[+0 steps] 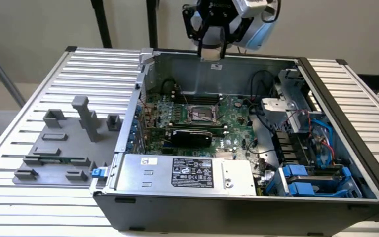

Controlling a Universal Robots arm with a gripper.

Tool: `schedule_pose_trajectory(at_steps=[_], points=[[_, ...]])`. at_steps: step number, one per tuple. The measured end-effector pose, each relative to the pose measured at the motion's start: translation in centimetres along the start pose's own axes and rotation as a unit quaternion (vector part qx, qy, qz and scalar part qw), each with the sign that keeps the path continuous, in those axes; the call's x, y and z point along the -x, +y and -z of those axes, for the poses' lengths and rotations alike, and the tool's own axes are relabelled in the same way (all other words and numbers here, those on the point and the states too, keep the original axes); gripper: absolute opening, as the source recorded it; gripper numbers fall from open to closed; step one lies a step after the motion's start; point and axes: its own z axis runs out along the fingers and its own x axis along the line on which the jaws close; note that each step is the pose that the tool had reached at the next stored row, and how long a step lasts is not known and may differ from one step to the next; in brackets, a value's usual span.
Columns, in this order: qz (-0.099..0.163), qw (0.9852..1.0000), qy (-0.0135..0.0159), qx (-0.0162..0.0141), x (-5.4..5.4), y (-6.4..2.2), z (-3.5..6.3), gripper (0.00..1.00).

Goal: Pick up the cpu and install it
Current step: 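Pick up the cpu and move it towards the insertion slot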

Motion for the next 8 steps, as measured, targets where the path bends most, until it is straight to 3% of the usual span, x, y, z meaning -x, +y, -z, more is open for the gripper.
schedule_pose_trajectory(at_steps=[8], points=[[0.0, 1.0, 0.0, 0.0, 0.4, 0.1, -1.45, 0.55]])
